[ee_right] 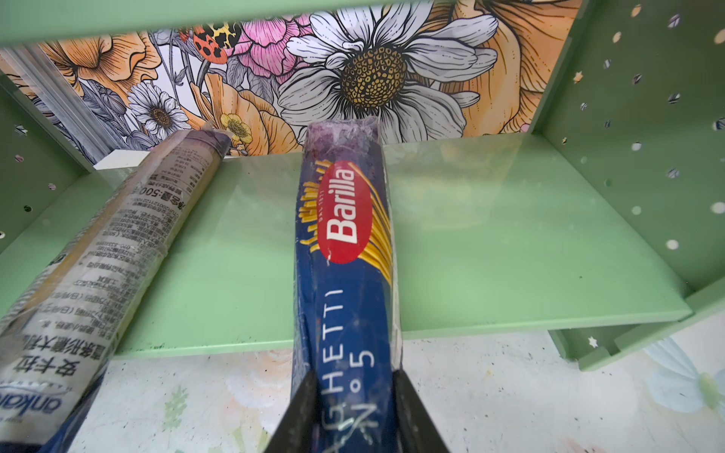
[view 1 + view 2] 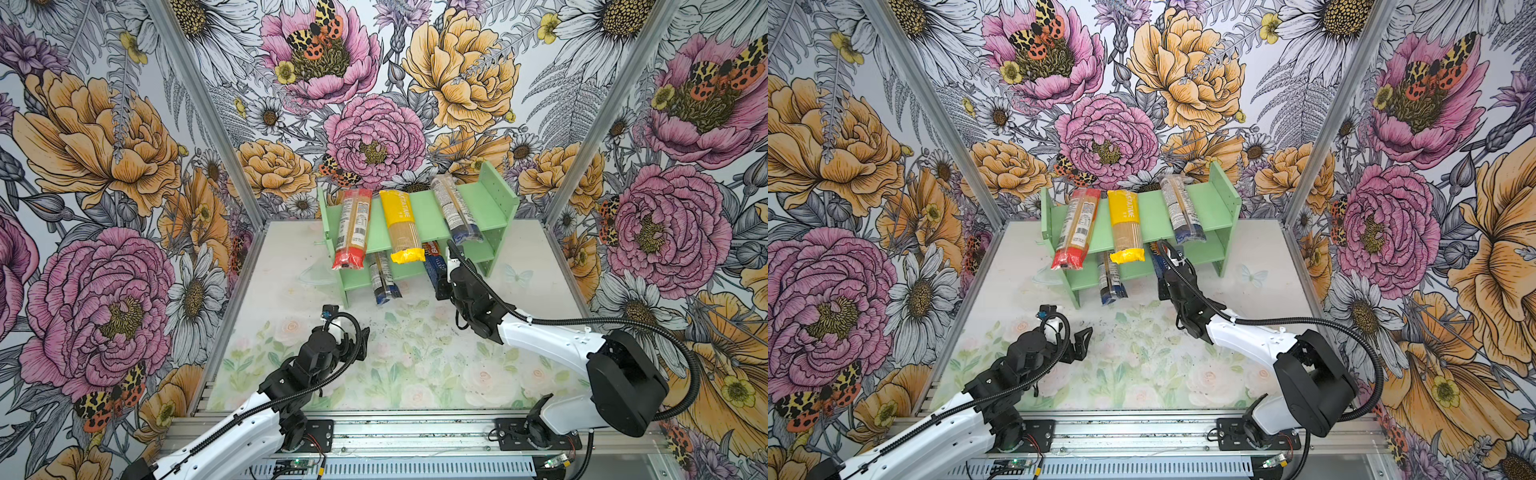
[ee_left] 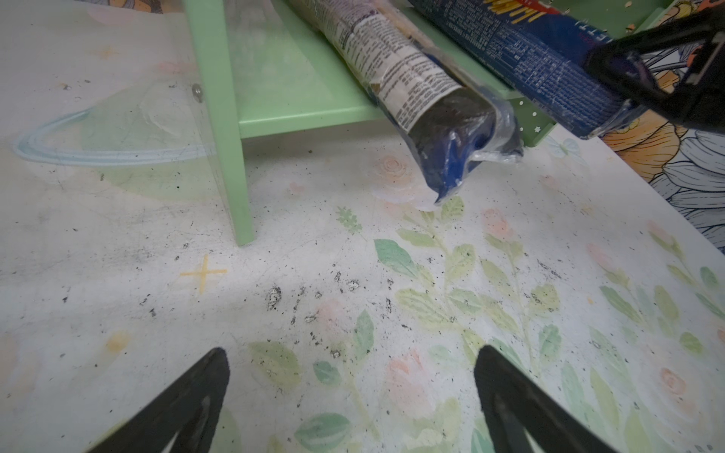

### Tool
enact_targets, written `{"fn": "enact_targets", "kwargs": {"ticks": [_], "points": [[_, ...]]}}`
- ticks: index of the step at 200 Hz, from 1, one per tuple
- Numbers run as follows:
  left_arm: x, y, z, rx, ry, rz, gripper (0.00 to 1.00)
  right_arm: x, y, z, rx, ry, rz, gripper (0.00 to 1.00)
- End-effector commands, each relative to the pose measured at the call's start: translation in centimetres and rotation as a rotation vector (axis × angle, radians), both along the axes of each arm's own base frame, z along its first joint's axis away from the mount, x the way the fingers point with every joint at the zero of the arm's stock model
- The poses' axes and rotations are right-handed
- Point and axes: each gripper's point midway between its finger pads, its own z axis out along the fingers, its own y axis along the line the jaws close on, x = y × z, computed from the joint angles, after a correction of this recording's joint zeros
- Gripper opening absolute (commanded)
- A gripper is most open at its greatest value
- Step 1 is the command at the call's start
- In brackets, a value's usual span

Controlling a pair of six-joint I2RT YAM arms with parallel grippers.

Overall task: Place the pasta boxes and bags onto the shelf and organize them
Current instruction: 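Push the upright blue Barilla box into the lower tier with the right gripper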

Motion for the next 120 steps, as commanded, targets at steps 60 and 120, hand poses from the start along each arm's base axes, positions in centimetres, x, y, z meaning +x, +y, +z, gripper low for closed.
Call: {"fn": "enact_targets", "kwargs": {"ticks": [60,120], "points": [[0.21,-0.06,0.91,-0.036,-0.025,0.003,0.99,1.03,-0.08,4.06,0.082,-0.156,-0.023,0.25],[0.22,-0.05,0.9,-0.036,-0.024,0.003,0.99,0.77,-0.28,3.73,0.083,-0.149,-0.023,0.55]]}}
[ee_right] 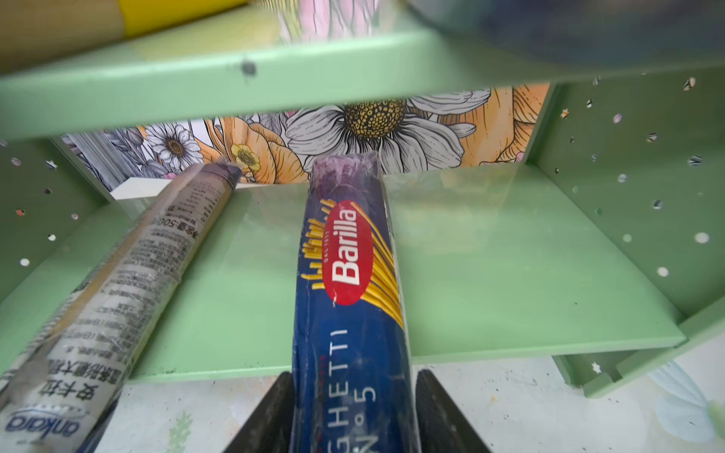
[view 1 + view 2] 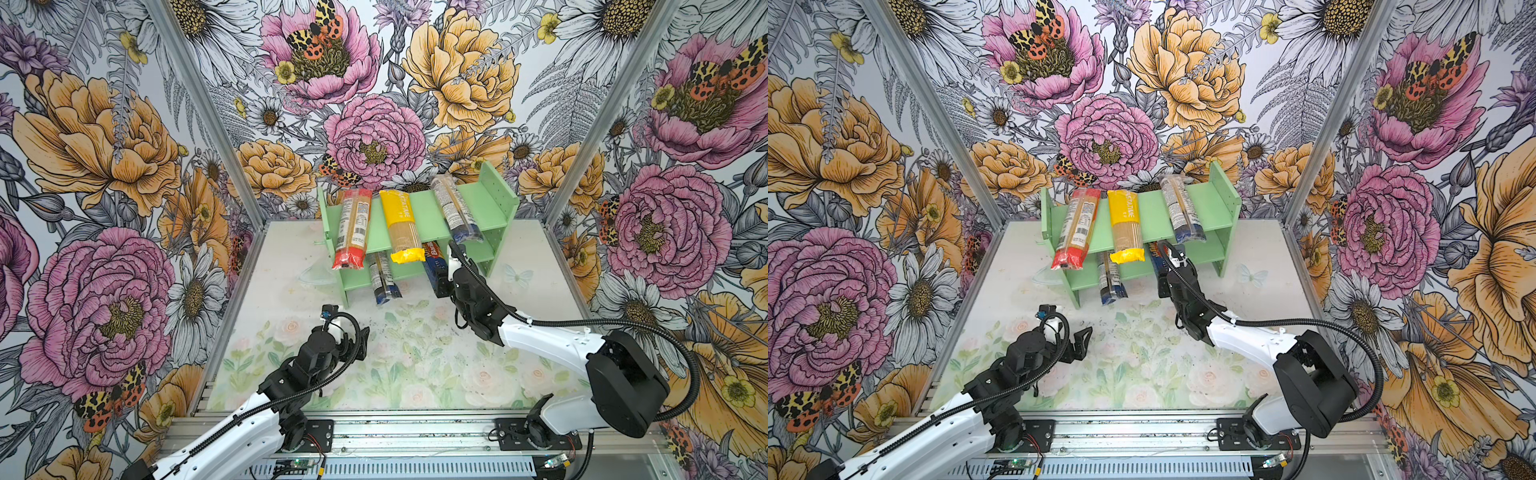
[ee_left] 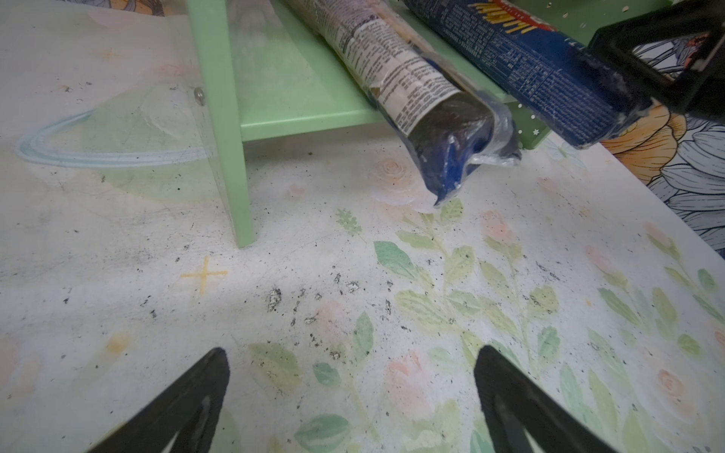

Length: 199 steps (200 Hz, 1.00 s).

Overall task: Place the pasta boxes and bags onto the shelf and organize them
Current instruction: 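Push the upright blue Barilla box into the lower tier with the right gripper, then open the right gripper and release the Barilla box on the lower tier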

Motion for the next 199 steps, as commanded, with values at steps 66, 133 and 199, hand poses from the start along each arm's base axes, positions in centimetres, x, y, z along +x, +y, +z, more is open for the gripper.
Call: {"fn": "enact_targets", "kwargs": {"ticks": [66,133,199], "points": [[0.1,-0.2,0.7,-0.033,-0.018,-0.003,0.99,-0.3,-0.8,2.1,0.036,-0.071,-0.007,0.66],[0.2,-0.2,0.7,-0.034,-0.017,-0.002,0.99,-2.7,-1.9,2.8,0.009,-0.045,0.029,0.81],[0.2,-0.2,0.6,-0.031,-0.014,-0.005,0.99,-6.0,-3.8,3.0,-0.051,0.042,0.076,0.81]]}}
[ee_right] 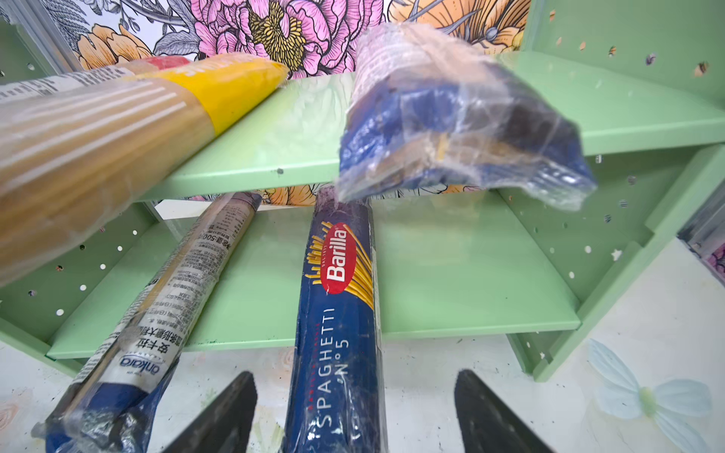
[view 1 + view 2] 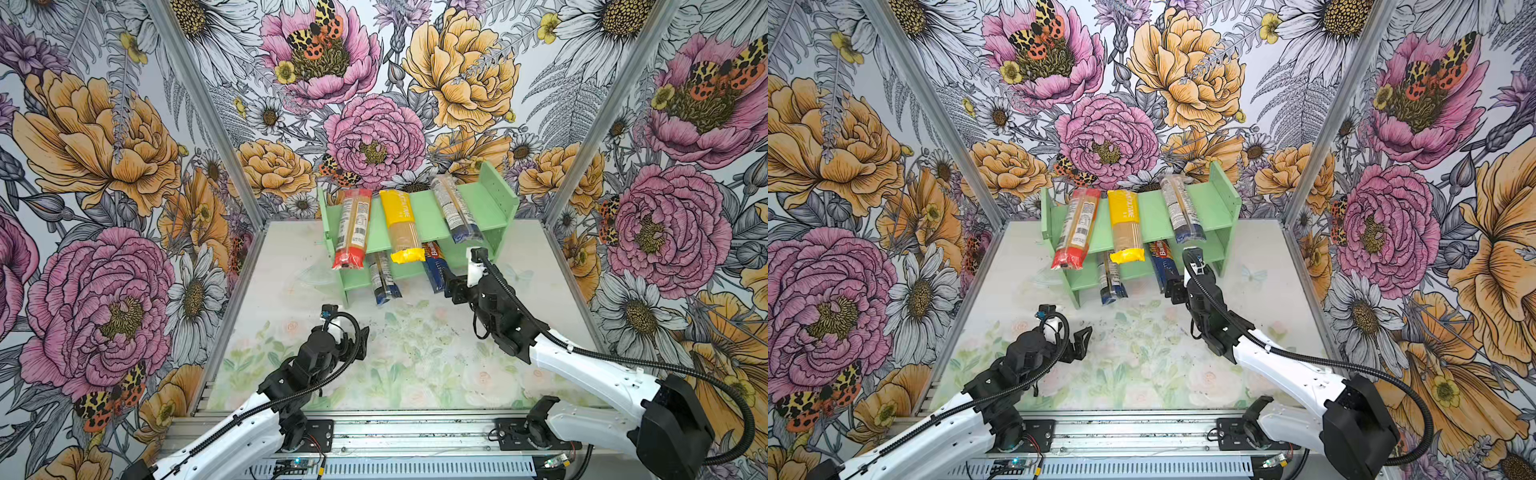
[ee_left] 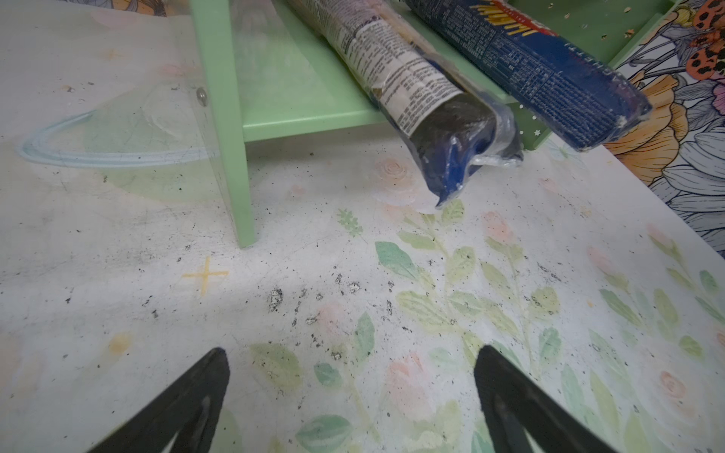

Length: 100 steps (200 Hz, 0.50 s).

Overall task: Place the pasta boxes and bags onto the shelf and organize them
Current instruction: 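Open the right gripper and release the Barilla box on the lower tier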

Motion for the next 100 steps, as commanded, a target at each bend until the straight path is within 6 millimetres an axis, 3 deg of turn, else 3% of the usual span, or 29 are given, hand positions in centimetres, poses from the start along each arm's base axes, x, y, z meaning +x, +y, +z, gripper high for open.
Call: {"fn": "enact_targets", "kwargs": {"ticks": [1,27,100], "points": [[0.2,-0.2,0.6,-0.031,-0.014,-0.006,0.99,-1.3,-0.7,-0.8,-0.063,0.073,0.039,0.82],[0.2,-0.3,0.6,-0.031,-0.013,-0.007,0.99,-2.5,-0.9,-1.1,-0.06,0.121,0.111,0.82],[0.3,-0.1,0.9,-0.031,-0.02,0.005,0.99,-4.6,-3.9,-2.2,-0.078,0.202,0.211,0.85]]}}
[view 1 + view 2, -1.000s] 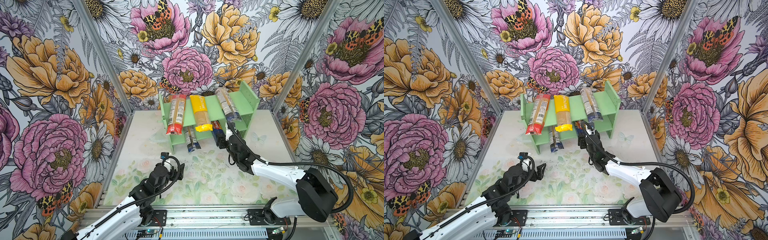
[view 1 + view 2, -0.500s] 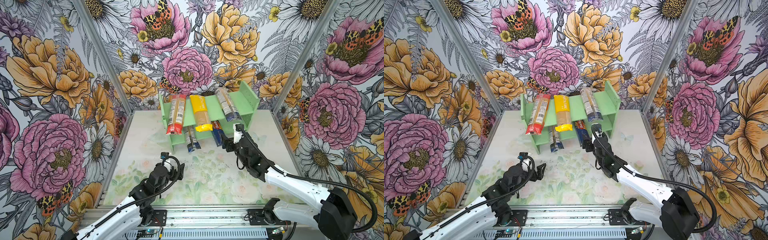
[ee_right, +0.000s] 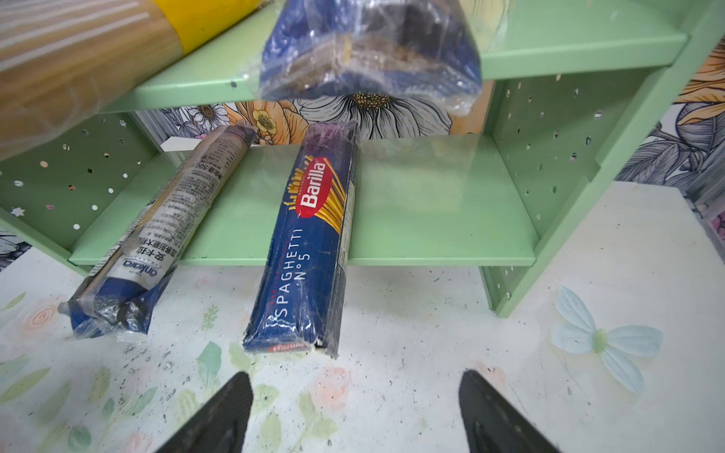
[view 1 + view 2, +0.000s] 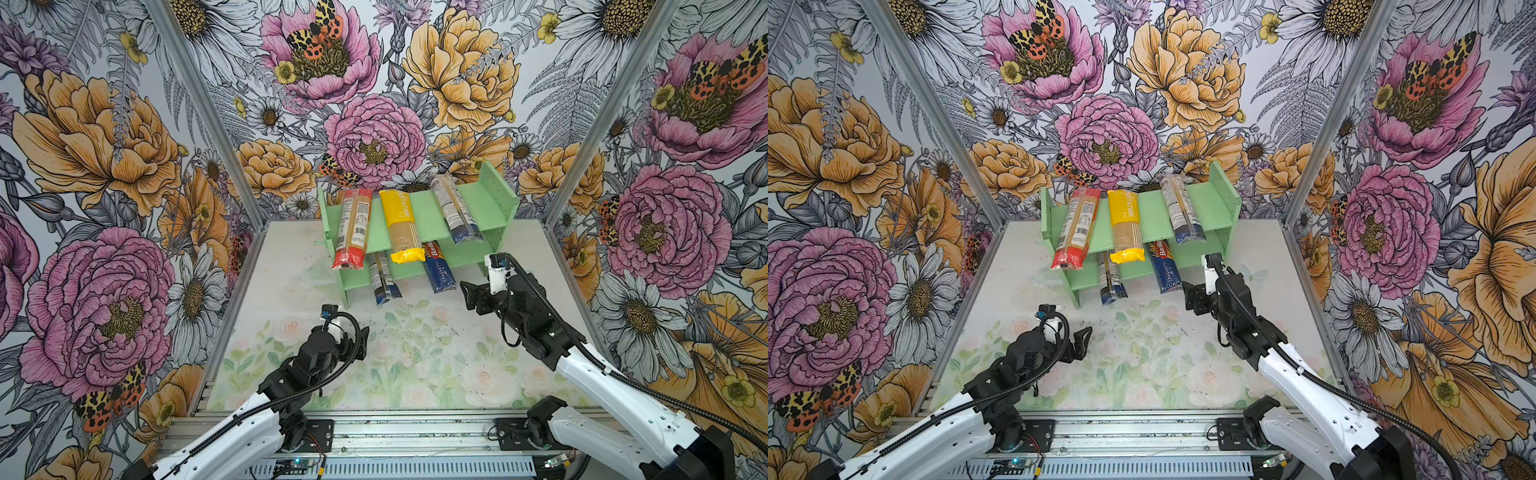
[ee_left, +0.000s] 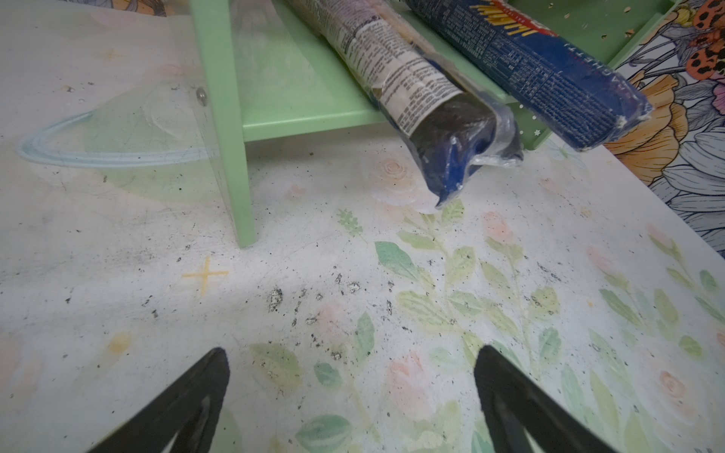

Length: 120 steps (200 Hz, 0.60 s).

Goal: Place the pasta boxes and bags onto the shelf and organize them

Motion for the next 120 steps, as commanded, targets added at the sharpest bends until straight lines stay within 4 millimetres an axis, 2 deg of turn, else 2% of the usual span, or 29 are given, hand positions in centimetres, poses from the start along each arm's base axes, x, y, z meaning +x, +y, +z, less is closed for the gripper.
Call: {"fn": "enact_targets", "kwargs": {"ticks": [1,17,38,74,120], "points": [[0.3,-0.1,0.8,-0.03,-0.019,0.005,0.99,-1.4,0.2,-1.2,-0.037,0.059,0.102,0.85],[0.4,0.1,0.9,-0.027,-0.019,0.018,0.99,-1.4,0.2,-1.9,-0.067,0.09,0.146,0.86],[0.5,0.3,1.0,-0.026,-0.023,0.031,0.99,-0.5,0.0,-2.6,-0.087,0.117,0.153,0.86],[0.5,0.5,1.1,-0.021,-0.026,0.044,0.99,1.1,-1.6,-4.1,-0.174,0.144,0.105,0.86],[0.7,1.4,2.0,0.0,-0.051,0.083,0.99,2.0,-3.0,-5.7,-0.161,0.172,0.09,0.85]]}}
